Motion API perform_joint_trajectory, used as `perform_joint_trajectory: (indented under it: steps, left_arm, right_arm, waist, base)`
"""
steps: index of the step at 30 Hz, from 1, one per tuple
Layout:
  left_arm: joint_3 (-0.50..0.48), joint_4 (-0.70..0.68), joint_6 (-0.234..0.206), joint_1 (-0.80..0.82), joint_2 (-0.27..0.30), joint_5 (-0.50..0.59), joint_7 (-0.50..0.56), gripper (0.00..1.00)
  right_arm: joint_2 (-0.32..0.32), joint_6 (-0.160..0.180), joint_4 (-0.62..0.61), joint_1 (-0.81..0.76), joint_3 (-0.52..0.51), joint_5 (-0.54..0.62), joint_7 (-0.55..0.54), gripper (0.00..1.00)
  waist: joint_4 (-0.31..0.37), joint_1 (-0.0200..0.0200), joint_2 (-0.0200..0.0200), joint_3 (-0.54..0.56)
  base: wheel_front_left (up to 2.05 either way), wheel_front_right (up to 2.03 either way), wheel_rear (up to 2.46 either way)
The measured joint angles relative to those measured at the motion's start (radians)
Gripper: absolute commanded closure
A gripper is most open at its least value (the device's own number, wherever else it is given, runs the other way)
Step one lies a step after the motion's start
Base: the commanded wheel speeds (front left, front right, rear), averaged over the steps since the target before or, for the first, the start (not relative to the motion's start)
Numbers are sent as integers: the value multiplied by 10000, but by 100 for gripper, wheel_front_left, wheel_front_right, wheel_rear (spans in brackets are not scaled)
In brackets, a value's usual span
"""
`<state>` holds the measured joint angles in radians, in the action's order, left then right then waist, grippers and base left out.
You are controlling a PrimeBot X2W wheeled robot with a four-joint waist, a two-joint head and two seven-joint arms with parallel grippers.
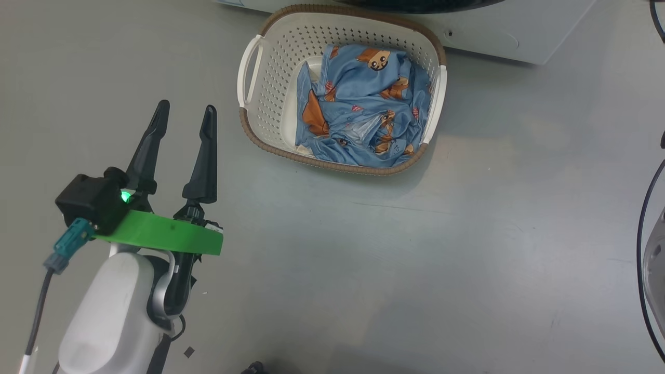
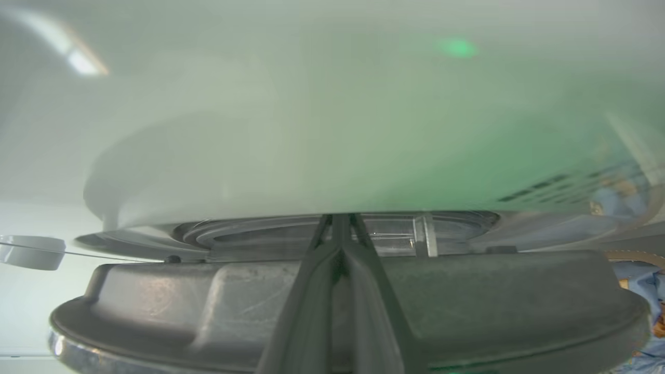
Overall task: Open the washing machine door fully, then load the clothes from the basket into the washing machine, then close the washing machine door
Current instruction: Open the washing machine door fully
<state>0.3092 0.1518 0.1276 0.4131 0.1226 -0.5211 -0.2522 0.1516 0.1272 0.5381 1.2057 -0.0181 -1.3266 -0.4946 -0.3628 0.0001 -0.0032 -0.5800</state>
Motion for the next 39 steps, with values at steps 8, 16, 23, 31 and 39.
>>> perform_joint_trajectory:
  steps: [8,16,23,31,39]
  left_arm:
    - [-148,-58,0,99,36,4,0,0]
    - [-134,-174,0,187,56,12,0,0]
    - [-15,-128,0,235,71,90,0,0]
    - [67,-50,0,217,132,121,0,0]
    - [102,40,0,156,261,313,0,0]
  right_arm:
    - [-167,0,61,-43,128,-213,-380,100]
    - [-299,-2,33,-405,445,-407,-918,100]
    - [-431,-224,44,-1121,652,-815,-1532,100]
    - [-543,-384,-4,-1840,980,-1377,-2510,100]
    - [-644,-416,-190,-2578,1260,-2023,-3484,100]
  waist:
    - [110,0,0,91]
    - [239,0,0,178]
    - [274,0,0,432]
    - [333,0,0,912]
    - [392,0,0,1411]
  base:
    - [0,0,0]
    - [0,0,0]
    - [0,0,0]
    - [0,0,0]
    - [0,0,0]
